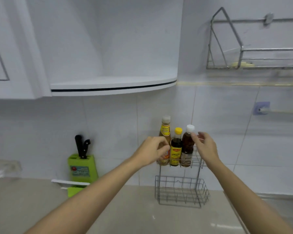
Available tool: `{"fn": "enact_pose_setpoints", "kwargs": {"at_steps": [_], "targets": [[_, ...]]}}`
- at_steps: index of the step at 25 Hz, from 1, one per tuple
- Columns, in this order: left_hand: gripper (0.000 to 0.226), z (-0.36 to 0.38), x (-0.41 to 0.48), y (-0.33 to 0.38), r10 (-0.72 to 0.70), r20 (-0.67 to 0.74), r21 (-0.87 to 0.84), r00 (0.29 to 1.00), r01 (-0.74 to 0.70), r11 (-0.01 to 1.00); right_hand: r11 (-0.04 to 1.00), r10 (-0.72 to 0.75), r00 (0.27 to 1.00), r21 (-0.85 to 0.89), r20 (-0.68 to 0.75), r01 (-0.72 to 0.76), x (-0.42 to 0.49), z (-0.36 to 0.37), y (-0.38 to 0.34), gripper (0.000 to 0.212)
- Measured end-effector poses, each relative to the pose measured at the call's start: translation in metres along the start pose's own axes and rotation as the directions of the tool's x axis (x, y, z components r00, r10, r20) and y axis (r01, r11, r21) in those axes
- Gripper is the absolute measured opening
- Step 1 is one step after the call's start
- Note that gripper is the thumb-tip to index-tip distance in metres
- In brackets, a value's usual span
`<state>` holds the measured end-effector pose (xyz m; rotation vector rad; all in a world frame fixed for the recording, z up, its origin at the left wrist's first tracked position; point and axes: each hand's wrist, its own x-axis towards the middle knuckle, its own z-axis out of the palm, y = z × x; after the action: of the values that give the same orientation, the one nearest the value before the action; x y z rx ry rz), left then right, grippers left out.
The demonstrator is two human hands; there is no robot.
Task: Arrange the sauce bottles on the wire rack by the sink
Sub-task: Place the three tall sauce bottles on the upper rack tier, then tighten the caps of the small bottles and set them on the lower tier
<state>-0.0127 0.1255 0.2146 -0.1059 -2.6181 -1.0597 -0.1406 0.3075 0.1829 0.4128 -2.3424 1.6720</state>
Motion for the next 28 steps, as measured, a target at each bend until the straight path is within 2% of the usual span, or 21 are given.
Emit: {"fn": "enact_pose_setpoints", "kwargs": {"at_steps": [2, 3, 4, 6, 9, 12, 15, 17, 20, 22, 24, 26, 28], "targets": [[0.019, -0.016, -0.027, -0.013, -0.023, 0.131, 0.054, 0.991, 0.016, 0.998, 0.995, -0.061, 0.982, 0.061, -0.179, 0.073, -0.031, 0.001, -0.007, 0.030], [0.019, -0.023, -0.039, -0.018, -0.029, 0.182, 0.095, 0.983, 0.012, 0.995, 0.990, -0.093, 0.976, 0.086, -0.197, 0.111, -0.050, 0.005, -0.010, 0.021], [0.019, -0.031, -0.053, -0.029, -0.042, 0.209, 0.126, 0.977, 0.016, 0.992, 0.985, -0.121, 0.982, 0.103, -0.147, 0.137, -0.070, 0.014, -0.014, 0.015], [0.016, -0.046, -0.081, -0.048, -0.063, 0.259, 0.151, 0.964, 0.024, 0.988, 0.984, -0.164, 0.984, 0.085, 0.069, 0.158, -0.109, 0.038, -0.018, 0.013], [0.014, -0.073, -0.126, -0.082, -0.154, 0.303, 0.164, 0.941, 0.107, 0.981, 0.981, -0.175, 0.894, -0.005, 0.412, 0.194, -0.157, 0.079, -0.026, 0.011], [0.012, -0.109, -0.182, -0.134, -0.282, 0.234, 0.135, 0.930, 0.257, 0.957, 0.963, -0.165, 0.749, -0.061, 0.642, 0.264, -0.196, 0.130, -0.047, 0.010], [0.014, -0.133, -0.234, -0.182, -0.401, 0.161, 0.151, 0.902, 0.379, 0.913, 0.949, -0.165, 0.629, -0.052, 0.760, 0.312, -0.230, 0.175, -0.070, 0.009], [0.026, -0.137, -0.268, -0.213, -0.491, 0.096, 0.093, 0.866, 0.484, 0.870, 0.925, -0.199, 0.556, -0.032, 0.807, 0.378, -0.251, 0.200, -0.082, 0.004], [0.042, -0.128, -0.327, -0.256, -0.573, 0.130, 0.146, 0.809, 0.556, 0.818, 0.815, -0.238, 0.445, -0.072, 0.863, 0.575, -0.283, 0.239, -0.097, 0.027], [0.048, -0.110, -0.358, -0.263, -0.594, 0.234, 0.158, 0.770, 0.573, 0.805, 0.739, -0.207, 0.403, -0.128, 0.892, 0.662, -0.303, 0.263, -0.103, 0.046], [0.049, -0.090, -0.370, -0.258, -0.579, 0.237, 0.023, 0.781, 0.591, 0.807, 0.684, -0.159, 0.387, -0.181, 0.908, 0.706, -0.318, 0.283, -0.107, 0.059], [0.041, -0.073, -0.367, -0.253, -0.569, 0.077, -0.101, 0.818, 0.575, 0.812, 0.633, -0.138, 0.398, -0.228, 0.907, 0.740, -0.327, 0.295, -0.109, 0.058], [0.037, -0.063, -0.363, -0.252, -0.564, -0.063, -0.158, 0.823, 0.550, 0.820, 0.569, -0.133, 0.380, -0.243, 0.915, 0.786, -0.328, 0.301, -0.111, 0.049]]}}
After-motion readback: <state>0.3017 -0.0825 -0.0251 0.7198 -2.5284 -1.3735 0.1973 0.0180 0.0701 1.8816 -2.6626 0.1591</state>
